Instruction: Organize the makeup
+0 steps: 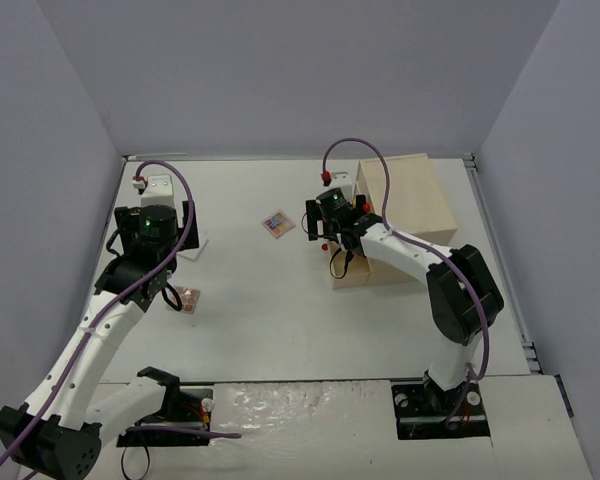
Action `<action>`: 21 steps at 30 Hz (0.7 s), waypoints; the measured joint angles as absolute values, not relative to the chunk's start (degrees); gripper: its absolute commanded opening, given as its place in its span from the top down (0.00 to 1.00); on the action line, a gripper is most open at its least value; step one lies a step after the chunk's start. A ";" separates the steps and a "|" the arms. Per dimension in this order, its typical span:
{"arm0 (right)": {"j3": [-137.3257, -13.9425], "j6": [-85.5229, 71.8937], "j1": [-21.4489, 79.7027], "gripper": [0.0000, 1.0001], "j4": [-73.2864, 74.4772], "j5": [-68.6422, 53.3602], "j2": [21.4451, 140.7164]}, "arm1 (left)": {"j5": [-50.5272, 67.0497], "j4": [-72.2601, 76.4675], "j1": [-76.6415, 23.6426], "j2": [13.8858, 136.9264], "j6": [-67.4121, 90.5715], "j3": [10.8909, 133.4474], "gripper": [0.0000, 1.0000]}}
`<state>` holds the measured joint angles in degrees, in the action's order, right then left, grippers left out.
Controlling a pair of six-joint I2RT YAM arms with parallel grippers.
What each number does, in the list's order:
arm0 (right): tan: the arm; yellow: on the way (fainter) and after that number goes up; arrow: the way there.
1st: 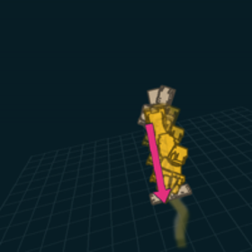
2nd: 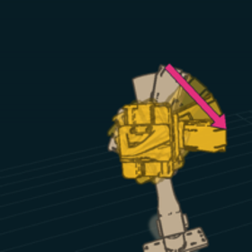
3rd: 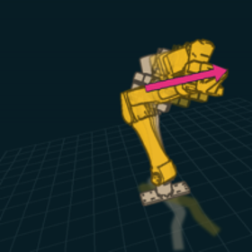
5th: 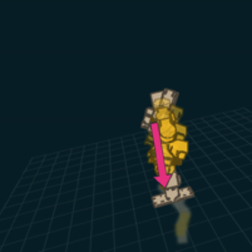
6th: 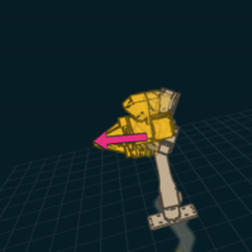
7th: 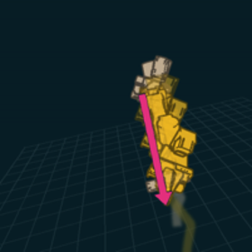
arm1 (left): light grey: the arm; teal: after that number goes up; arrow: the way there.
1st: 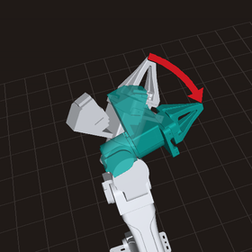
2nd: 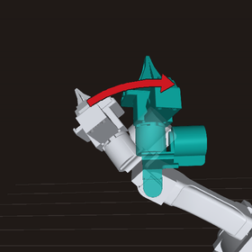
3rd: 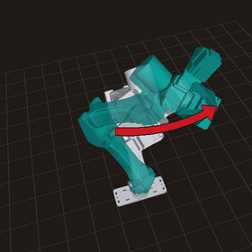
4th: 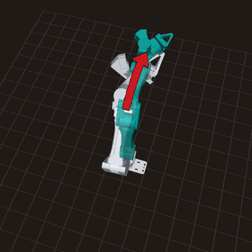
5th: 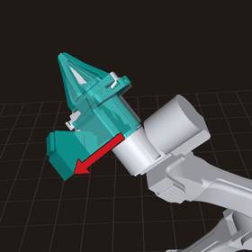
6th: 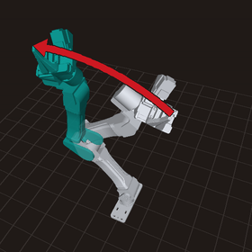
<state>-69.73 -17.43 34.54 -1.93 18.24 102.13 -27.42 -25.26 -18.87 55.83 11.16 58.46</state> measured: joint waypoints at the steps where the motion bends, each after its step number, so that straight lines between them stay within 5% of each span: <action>1: -69.76 -16.90 34.80 0.00 -1.91 18.22 102.13 | -27.27 -25.26 -18.87 55.88 11.14 58.46 0.03; 13: -77.85 -6.76 41.43 0.00 -2.48 10.73 102.82 | -26.94 -25.28 -18.87 56.40 11.14 58.46 0.03; 21: -89.81 -0.58 40.91 0.00 -3.71 3.54 114.15 | -26.65 -25.30 -18.87 56.58 11.14 58.46 0.03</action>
<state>-89.81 -0.58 40.91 -3.71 3.54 114.15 -26.65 -25.30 -18.87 56.58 11.14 58.46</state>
